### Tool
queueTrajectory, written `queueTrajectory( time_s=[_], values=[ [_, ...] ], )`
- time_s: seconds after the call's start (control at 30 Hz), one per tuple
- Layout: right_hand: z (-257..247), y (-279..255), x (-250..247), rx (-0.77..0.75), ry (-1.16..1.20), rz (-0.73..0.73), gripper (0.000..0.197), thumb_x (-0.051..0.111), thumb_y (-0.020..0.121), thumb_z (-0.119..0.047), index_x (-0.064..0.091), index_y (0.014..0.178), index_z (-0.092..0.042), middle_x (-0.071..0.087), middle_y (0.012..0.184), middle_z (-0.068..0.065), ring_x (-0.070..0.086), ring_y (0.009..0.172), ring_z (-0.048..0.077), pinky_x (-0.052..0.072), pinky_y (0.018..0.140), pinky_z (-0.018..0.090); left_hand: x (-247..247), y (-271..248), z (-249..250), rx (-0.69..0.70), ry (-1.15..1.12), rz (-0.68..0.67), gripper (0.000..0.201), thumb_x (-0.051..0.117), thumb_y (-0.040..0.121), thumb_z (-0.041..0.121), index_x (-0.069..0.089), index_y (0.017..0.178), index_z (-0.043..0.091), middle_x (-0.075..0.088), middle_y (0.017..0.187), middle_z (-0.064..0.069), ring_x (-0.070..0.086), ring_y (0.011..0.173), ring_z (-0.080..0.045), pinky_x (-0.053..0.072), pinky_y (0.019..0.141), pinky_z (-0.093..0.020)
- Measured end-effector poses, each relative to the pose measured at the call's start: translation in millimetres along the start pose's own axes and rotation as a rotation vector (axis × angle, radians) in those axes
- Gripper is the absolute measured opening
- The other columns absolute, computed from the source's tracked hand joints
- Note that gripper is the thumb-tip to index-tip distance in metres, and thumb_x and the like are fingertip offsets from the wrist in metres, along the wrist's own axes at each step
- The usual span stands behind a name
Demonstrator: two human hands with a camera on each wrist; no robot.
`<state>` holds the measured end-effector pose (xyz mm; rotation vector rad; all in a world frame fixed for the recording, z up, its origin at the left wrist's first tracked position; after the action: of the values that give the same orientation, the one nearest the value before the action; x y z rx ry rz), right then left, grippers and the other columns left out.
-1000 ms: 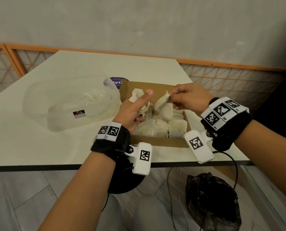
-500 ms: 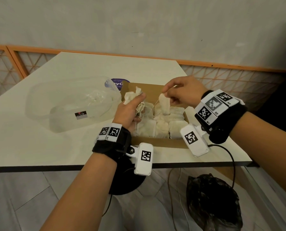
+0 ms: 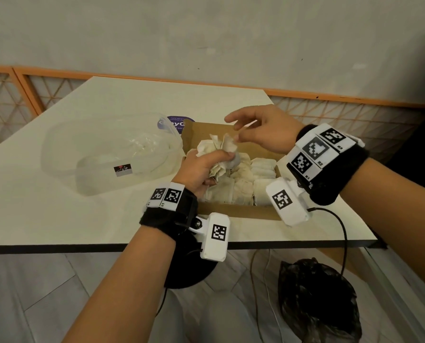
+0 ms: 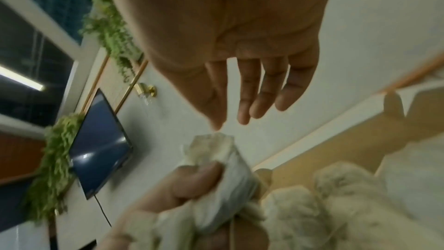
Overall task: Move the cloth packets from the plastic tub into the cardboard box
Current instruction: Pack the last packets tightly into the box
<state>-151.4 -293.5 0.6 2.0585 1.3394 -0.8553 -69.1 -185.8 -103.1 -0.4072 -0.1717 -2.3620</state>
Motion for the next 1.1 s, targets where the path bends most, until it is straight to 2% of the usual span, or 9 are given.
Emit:
queueTrajectory(
  time_s=[0.13,0.23,0.3,0.47,0.57,0.7,0.87,0.97,1.1],
  values=[
    [0.0,-1.6,-2.1,-0.041,-0.088,-0.204,0.027,0.068,0.081,-0.014,0.067,0.107,-0.021,0.066,0.106,-0.001,0.059,0.088,0.004,0.043,0.087,0.015,5.2,-2.8,0.0,-0.034,0.015,-0.115,0.024,0.075,0.062,0.015,0.060,0.080,0.011,0.052,0.061,-0.005,0.042,0.042,-0.010,0.022,0.033,-0.013],
    [3.5,-2.1,-7.9,-0.039,-0.071,-0.119,0.014,0.071,0.079,-0.017,0.073,0.092,-0.013,0.070,0.082,-0.001,0.059,0.070,-0.004,0.043,0.069,0.002,6.0,-3.6,0.3,-0.067,-0.026,-0.128,0.013,0.072,0.074,0.025,0.067,0.081,0.015,0.052,0.067,-0.007,0.045,0.046,-0.012,0.021,0.032,-0.012],
    [10.3,-1.8,-12.5,0.003,-0.065,-0.041,0.012,0.072,0.078,-0.019,0.073,0.088,-0.011,0.065,0.069,-0.005,0.054,0.056,-0.006,0.040,0.057,0.002,4.0,-2.1,0.8,-0.099,-0.090,-0.066,0.018,0.070,0.082,0.030,0.063,0.081,0.013,0.053,0.069,-0.008,0.049,0.044,-0.010,0.020,0.031,-0.012],
    [29.4,-8.1,-16.4,0.091,-0.150,0.006,0.015,0.071,0.079,-0.023,0.072,0.085,-0.009,0.064,0.068,-0.005,0.055,0.063,0.004,0.044,0.064,0.017,-9.7,5.5,1.9,-0.076,-0.260,0.113,0.023,0.063,0.088,0.034,0.056,0.072,0.019,0.054,0.068,0.001,0.049,0.047,-0.007,0.022,0.030,-0.012],
    [35.0,-18.7,-13.1,0.102,-0.095,-0.095,0.014,0.071,0.080,-0.022,0.071,0.086,-0.009,0.067,0.071,-0.004,0.059,0.056,-0.006,0.043,0.055,0.005,-11.6,7.0,0.0,-0.070,-0.271,0.137,0.023,0.063,0.088,0.035,0.057,0.072,0.019,0.052,0.069,0.001,0.047,0.050,-0.007,0.022,0.030,-0.012],
    [43.3,-28.4,0.5,0.152,0.029,-0.271,0.008,0.070,0.080,-0.016,0.068,0.088,-0.016,0.069,0.072,-0.001,0.063,0.061,-0.001,0.046,0.057,0.014,-10.8,7.5,1.3,-0.050,-0.279,0.118,0.025,0.060,0.090,0.035,0.057,0.071,0.018,0.050,0.068,0.001,0.048,0.046,-0.006,0.022,0.030,-0.012],
    [55.9,-22.2,26.0,0.227,0.049,-0.323,0.007,0.069,0.081,-0.010,0.066,0.087,-0.014,0.067,0.064,-0.006,0.062,0.055,0.000,0.045,0.051,0.011,-11.4,7.0,0.9,-0.039,-0.253,0.129,0.026,0.060,0.090,0.036,0.057,0.069,0.019,0.049,0.068,0.002,0.047,0.046,-0.005,0.021,0.030,-0.012],
    [58.2,-17.5,35.3,0.222,-0.063,-0.283,0.017,0.069,0.080,-0.008,0.066,0.096,-0.004,0.063,0.064,-0.003,0.059,0.058,0.007,0.047,0.060,0.016,-11.2,7.2,1.0,-0.042,-0.251,0.137,0.027,0.060,0.090,0.035,0.057,0.068,0.019,0.050,0.067,0.002,0.048,0.046,-0.006,0.022,0.030,-0.013],
    [47.6,-19.9,30.3,0.108,-0.170,-0.120,0.018,0.072,0.078,-0.014,0.061,0.092,-0.016,0.056,0.076,-0.001,0.051,0.069,0.013,0.045,0.072,0.030,-8.3,5.2,2.9,-0.078,-0.298,0.092,0.030,0.055,0.092,0.039,0.057,0.074,0.016,0.050,0.068,0.003,0.048,0.047,-0.005,0.022,0.029,-0.013]
  ],
)
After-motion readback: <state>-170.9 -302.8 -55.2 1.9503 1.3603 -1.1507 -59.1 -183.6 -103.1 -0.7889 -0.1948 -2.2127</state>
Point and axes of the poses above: each hand's wrist, its own y-axis towards the middle knuckle, its own x-axis out of the palm, z = x × y, the point moved 2 cm from there along y, towards the middle knuckle
